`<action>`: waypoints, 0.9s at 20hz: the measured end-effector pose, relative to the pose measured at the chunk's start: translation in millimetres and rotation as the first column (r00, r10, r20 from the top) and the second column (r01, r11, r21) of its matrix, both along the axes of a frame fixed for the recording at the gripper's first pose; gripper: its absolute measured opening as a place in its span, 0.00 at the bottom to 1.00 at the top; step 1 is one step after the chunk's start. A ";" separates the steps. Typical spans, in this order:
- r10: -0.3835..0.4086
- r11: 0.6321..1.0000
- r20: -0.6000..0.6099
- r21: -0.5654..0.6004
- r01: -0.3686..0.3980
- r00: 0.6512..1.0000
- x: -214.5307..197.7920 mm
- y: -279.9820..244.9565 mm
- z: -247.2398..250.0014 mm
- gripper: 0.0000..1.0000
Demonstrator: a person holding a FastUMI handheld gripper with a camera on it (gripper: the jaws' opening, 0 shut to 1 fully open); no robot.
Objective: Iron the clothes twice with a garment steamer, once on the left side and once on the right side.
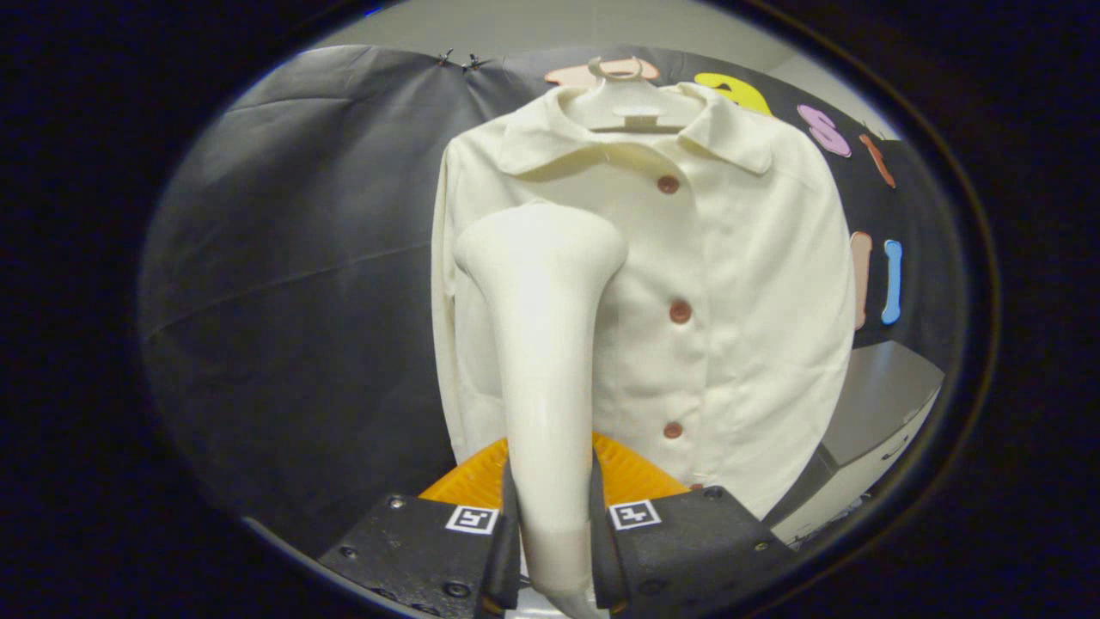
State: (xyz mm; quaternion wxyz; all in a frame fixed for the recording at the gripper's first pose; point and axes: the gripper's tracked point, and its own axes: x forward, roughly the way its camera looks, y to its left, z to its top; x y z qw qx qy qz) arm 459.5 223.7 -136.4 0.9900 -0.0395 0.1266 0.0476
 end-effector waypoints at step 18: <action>0.033 0.998 -0.342 0.061 -0.013 0.939 -15.4 12.4 -177.3 0.33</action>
